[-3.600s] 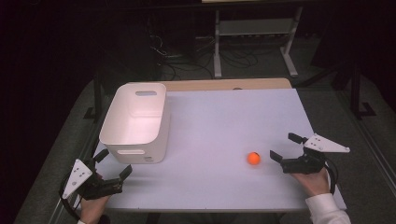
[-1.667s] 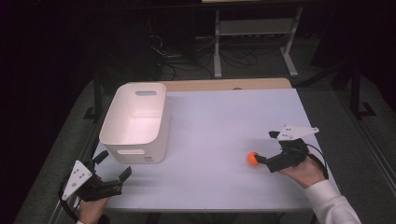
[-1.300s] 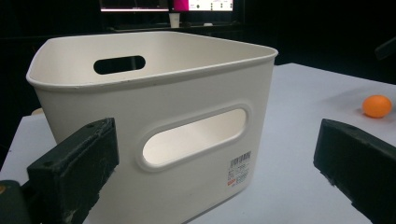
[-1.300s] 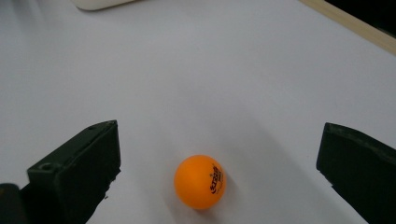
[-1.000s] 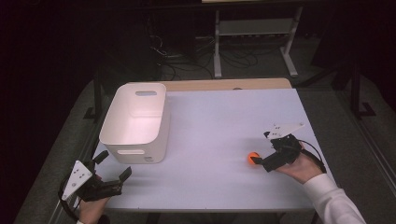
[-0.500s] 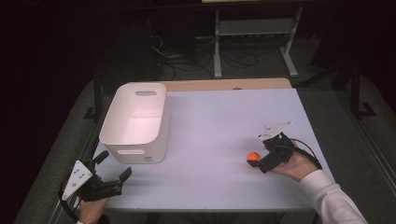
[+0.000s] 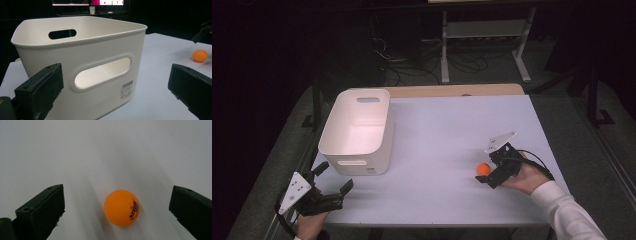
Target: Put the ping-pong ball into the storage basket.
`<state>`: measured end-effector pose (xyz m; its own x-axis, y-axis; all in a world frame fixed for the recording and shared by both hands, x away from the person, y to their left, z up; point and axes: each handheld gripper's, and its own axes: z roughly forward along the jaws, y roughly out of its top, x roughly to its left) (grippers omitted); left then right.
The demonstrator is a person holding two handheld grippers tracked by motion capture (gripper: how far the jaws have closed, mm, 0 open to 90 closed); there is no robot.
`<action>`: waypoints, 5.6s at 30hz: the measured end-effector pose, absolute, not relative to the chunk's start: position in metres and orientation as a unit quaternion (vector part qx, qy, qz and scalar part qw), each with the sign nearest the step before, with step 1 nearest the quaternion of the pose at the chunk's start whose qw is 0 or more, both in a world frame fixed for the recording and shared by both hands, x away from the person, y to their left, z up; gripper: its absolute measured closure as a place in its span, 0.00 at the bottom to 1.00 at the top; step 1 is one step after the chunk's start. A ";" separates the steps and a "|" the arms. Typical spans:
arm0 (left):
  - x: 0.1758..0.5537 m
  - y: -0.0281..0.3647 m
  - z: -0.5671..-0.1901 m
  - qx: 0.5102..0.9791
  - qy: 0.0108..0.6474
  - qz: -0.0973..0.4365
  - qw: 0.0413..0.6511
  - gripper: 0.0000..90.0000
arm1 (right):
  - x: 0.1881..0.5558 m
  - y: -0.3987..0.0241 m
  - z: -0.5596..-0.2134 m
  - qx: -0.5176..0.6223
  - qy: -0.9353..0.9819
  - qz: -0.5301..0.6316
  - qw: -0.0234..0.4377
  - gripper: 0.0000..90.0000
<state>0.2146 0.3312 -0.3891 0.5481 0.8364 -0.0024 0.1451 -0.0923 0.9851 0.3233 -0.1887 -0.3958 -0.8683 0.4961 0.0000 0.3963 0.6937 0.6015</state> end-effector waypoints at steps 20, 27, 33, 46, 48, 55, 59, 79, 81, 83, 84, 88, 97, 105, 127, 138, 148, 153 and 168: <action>0.214 0.331 -0.389 0.673 0.365 0.306 0.566 0.00 | 0.329 -0.184 -0.407 0.222 0.933 0.275 0.069 0.14; 0.214 0.331 -0.389 0.673 0.365 0.306 0.565 0.00 | 0.329 -0.183 -0.410 0.230 0.933 0.267 0.069 0.15; 0.214 0.331 -0.389 0.673 0.365 0.307 0.565 0.00 | 0.330 -0.183 -0.413 0.235 0.934 0.262 0.066 0.15; 0.214 0.331 -0.389 0.674 0.365 0.307 0.564 0.00 | 0.330 -0.184 -0.416 0.236 0.937 0.248 0.067 0.30; 0.214 0.331 -0.389 0.674 0.365 0.307 0.564 0.00 | 0.330 -0.185 -0.416 0.236 0.937 0.248 0.067 0.31; 0.214 0.332 -0.389 0.675 0.366 0.306 0.563 0.00 | 0.330 -0.186 -0.416 0.247 0.935 0.247 0.065 0.46; 0.214 0.332 -0.389 0.676 0.365 0.307 0.562 0.00 | 0.330 -0.188 -0.416 0.252 0.932 0.251 0.064 0.55; 0.215 0.331 -0.390 0.675 0.367 0.307 0.561 0.00 | 0.321 -0.204 -0.392 0.277 0.908 0.308 0.063 0.55; 0.215 0.331 -0.389 0.675 0.367 0.307 0.562 0.00 | 0.322 -0.205 -0.388 0.272 0.908 0.310 0.071 0.55; 0.215 0.331 -0.389 0.675 0.367 0.306 0.562 0.00 | 0.321 -0.204 -0.385 0.276 0.906 0.315 0.064 0.55; 0.215 0.331 -0.389 0.675 0.367 0.306 0.562 0.00 | 0.321 -0.204 -0.381 0.274 0.907 0.314 0.067 0.55; 0.215 0.331 -0.389 0.675 0.367 0.306 0.562 0.00 | 0.322 -0.204 -0.374 0.267 0.909 0.312 0.077 0.55; 0.215 0.332 -0.389 0.676 0.365 0.307 0.562 0.00 | 0.325 -0.201 -0.350 0.261 0.906 0.322 0.093 0.55; 0.215 0.332 -0.389 0.676 0.365 0.307 0.562 0.00 | 0.327 -0.200 -0.337 0.255 0.905 0.326 0.098 0.55; 0.215 0.332 -0.389 0.675 0.366 0.307 0.563 0.00 | 0.339 -0.185 -0.301 0.244 0.901 0.343 0.105 0.55; 0.214 0.332 -0.389 0.673 0.365 0.308 0.564 0.00 | 0.347 -0.166 -0.278 0.220 0.903 0.352 0.107 0.55; 0.214 0.332 -0.389 0.673 0.366 0.308 0.564 0.00 | 0.359 -0.155 -0.274 0.220 0.904 0.352 0.099 0.55; 0.214 0.332 -0.389 0.673 0.366 0.308 0.564 0.00 | 0.362 -0.153 -0.271 0.220 0.904 0.352 0.101 0.55; 0.214 0.332 -0.389 0.673 0.366 0.308 0.564 0.00 | 0.370 -0.139 -0.262 0.206 0.909 0.346 0.106 0.55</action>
<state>0.2143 0.3321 -0.3889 0.5424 0.8401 0.0010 0.1460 -0.0954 0.9847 0.3698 -0.1393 -0.2622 -0.8931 0.4471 -0.0497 0.3010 0.6759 0.6727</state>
